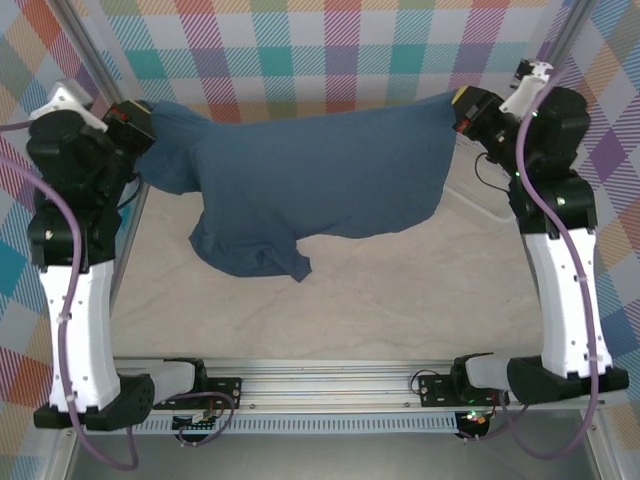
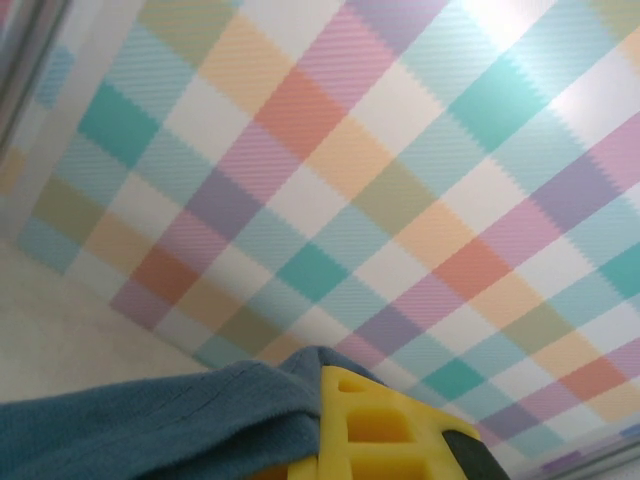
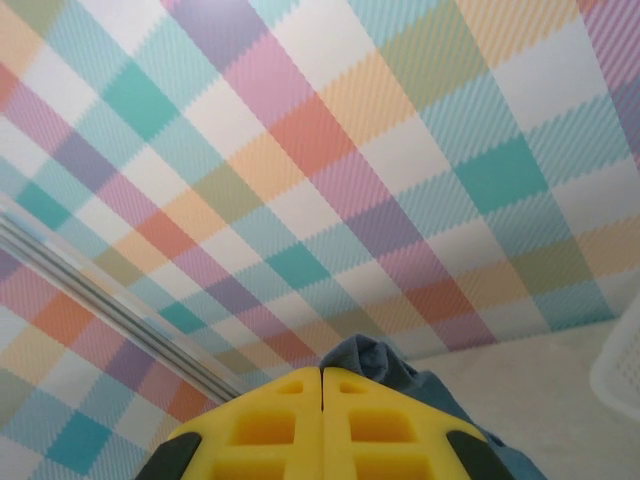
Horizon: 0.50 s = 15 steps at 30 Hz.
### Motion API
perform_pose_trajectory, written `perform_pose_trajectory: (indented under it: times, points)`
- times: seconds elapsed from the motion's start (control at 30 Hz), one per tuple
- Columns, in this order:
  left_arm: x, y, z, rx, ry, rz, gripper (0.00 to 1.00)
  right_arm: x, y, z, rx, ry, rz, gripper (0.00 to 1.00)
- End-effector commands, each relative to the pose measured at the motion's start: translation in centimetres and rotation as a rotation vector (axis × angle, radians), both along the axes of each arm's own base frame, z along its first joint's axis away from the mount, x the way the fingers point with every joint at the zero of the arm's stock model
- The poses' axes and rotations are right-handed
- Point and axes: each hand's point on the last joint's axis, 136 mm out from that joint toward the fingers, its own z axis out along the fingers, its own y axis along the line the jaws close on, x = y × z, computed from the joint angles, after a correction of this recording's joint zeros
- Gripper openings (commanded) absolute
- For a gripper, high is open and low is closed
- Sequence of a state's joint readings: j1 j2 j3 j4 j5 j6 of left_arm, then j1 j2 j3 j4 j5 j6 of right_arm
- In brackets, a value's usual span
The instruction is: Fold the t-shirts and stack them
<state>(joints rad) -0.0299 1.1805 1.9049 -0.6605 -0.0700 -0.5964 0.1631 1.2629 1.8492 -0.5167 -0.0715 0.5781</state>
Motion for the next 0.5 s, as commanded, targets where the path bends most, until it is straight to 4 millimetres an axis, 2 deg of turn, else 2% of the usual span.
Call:
perform_pose_trajectory:
  times: [0.0,0.13,0.23,0.3,0.37,0.4,0.47]
  points:
    - [-5.6,2.3,6.9,0.031,-0.252,0.126,0.00,-4.6,-1.1,5.5,-0.003,-0.214,-0.018,0.00]
    - [-9.1,3.4,9.7,0.040,-0.369,0.192,0.00,-7.9,-1.5,7.1,-0.008,-0.279,-0.016,0.00]
    - [-10.4,3.6,11.6,0.068,-0.421,0.213,0.00,-9.5,-2.0,7.9,-0.009,-0.314,-0.027,0.00]
    - [-10.1,3.6,12.5,0.085,-0.439,0.215,0.00,-9.7,-2.0,8.3,-0.003,-0.325,-0.026,0.00]
    - [-8.8,3.5,13.0,0.104,-0.442,0.216,0.00,-9.1,-1.8,8.3,0.013,-0.316,-0.021,0.00]
    - [-7.8,3.5,13.0,0.111,-0.432,0.215,0.00,-8.5,-1.7,8.2,0.018,-0.304,-0.019,0.00]
    - [-4.2,3.2,12.5,0.130,-0.387,0.200,0.00,-6.0,-1.3,7.1,0.031,-0.244,-0.012,0.00]
